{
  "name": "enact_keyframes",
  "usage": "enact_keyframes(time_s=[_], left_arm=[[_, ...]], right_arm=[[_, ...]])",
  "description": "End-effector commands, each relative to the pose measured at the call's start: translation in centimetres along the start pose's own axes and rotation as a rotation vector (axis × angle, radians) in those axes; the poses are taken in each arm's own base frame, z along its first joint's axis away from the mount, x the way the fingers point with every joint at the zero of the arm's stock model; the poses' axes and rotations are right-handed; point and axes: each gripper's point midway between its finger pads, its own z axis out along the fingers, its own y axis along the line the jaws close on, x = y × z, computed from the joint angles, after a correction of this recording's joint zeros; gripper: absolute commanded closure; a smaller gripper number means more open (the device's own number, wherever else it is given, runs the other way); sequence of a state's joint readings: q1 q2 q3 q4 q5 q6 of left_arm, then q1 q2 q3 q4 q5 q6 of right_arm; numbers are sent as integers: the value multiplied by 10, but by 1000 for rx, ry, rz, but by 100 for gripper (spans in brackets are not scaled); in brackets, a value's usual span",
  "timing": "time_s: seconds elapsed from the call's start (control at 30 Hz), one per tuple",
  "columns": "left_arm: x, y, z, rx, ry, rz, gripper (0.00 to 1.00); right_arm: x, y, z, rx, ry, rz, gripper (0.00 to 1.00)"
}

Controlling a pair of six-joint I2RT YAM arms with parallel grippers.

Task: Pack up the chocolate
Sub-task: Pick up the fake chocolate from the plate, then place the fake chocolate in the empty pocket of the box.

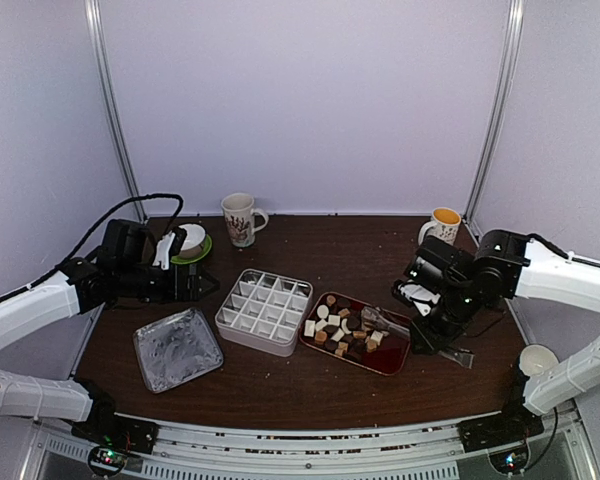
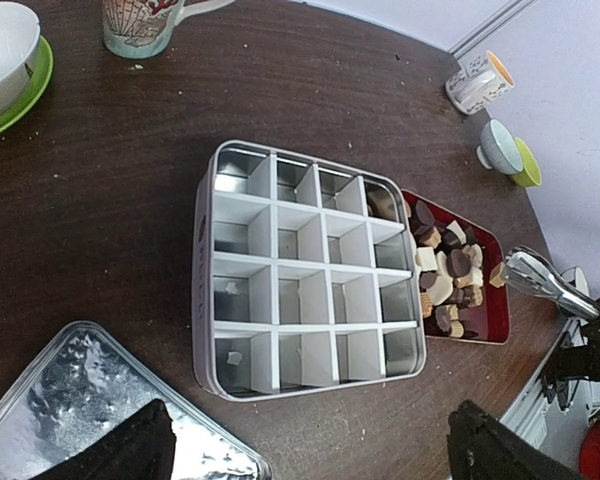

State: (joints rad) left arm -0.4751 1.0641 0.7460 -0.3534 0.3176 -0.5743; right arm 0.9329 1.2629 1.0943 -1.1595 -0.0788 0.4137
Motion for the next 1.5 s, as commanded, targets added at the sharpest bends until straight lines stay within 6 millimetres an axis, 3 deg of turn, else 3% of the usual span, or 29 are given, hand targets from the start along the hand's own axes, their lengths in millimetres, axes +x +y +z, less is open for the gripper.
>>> enact_keyframes(time_s=[0.0, 0.27, 0.47, 0.73, 1.13, 1.47], left_arm=[[-10, -5, 0, 8, -25, 25, 2], [-6, 0, 14, 12, -9, -18, 2], [-8, 12, 30, 16, -2, -67, 2], [-13, 27, 53, 6, 31, -85, 2], [-13, 33, 79, 11, 85, -94, 2], [-12, 36, 93, 21, 103, -107, 2]], right_arm=[[-28, 17, -8, -56, -88, -16, 72], [-95, 61, -10, -147, -204, -67, 72], [-152, 93, 3, -202, -298, -78, 73], [-210, 110, 28, -175, -399, -70, 73], [-236, 116, 66, -119, -401, -82, 73], [-231, 110, 80, -77, -365, -95, 67]])
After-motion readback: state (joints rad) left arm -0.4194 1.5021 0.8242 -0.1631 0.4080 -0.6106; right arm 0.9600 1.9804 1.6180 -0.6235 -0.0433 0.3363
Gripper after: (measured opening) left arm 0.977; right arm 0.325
